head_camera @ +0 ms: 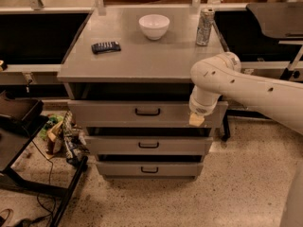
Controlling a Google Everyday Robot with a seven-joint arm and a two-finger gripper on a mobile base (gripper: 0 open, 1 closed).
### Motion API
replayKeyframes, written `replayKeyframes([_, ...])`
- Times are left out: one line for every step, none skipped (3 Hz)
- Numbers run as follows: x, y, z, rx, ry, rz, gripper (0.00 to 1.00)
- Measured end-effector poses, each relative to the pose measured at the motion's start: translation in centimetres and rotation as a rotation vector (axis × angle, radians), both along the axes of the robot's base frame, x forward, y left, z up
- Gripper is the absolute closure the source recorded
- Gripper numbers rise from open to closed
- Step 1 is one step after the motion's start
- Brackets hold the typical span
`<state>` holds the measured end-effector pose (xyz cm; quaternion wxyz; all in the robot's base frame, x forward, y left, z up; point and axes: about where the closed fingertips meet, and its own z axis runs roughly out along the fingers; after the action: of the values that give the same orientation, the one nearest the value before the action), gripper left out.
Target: Open top drawer
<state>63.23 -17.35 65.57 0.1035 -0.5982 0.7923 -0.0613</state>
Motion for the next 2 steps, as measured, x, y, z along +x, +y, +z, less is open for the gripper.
replayKeyframes([0.02, -0.01, 0.52, 0.0, 0.0, 0.0, 0.89])
replayKeyframes([-0.13, -0.21, 1.15, -0.004, 0.001, -0.003, 1.0])
